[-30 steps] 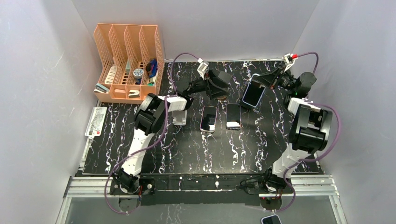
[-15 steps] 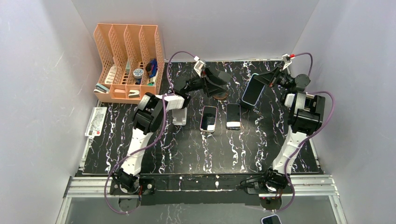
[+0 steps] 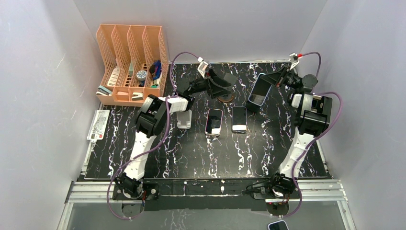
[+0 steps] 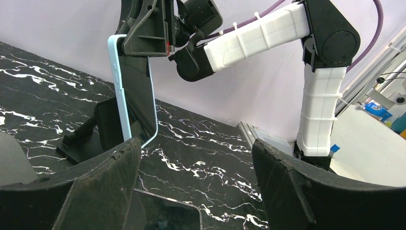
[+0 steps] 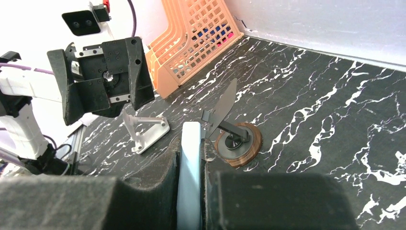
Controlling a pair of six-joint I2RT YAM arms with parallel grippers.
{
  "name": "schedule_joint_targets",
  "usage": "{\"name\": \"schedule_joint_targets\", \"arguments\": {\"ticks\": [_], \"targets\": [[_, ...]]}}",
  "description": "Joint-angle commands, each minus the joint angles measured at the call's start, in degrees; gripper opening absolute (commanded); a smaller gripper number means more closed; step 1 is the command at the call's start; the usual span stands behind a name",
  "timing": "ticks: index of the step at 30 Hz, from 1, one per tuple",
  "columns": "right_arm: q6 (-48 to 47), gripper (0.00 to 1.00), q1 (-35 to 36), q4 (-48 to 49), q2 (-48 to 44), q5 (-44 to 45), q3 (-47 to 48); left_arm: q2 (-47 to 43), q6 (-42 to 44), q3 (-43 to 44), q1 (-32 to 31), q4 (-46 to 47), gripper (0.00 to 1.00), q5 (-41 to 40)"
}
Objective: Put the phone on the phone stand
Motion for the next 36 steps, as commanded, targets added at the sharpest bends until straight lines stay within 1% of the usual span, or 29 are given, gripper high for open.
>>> {"name": "schedule_joint_targets", "arguments": {"ticks": [1, 3, 7, 9, 15, 36], "targets": [[-2.1, 0.01, 1.0, 9.7, -0.6, 0.7, 3.9, -1.8, 0.2, 2.0, 0.4, 4.5, 0.82, 1.4], [-5.6, 0.01, 1.5, 6.1, -1.4, 0.5, 3.8, -1.8, 0.3, 2.0, 0.5, 4.5, 0.82, 1.5], [-15.3, 0.01, 2.6, -4.1, -3.9, 0.6, 2.7, -1.8, 0.2, 2.1, 0.7, 4.5, 0.82, 1.9], [-17.7, 0.01, 2.7, -6.7, -4.5, 0.7, 2.3, -1.7, 0.1, 2.2, 0.7, 4.4, 0.82, 2.1], [-17.5, 0.01, 2.7, -6.9, -3.7, 0.2, 2.7, -1.6, 0.0, 2.2, 0.8, 4.4, 0.82, 2.3], [-17.9, 0.01, 1.5, -5.9, -4.4, -0.2, -0.7, -0.6, -0.6, 2.6, 0.8, 4.4, 0.82, 2.2]]}}
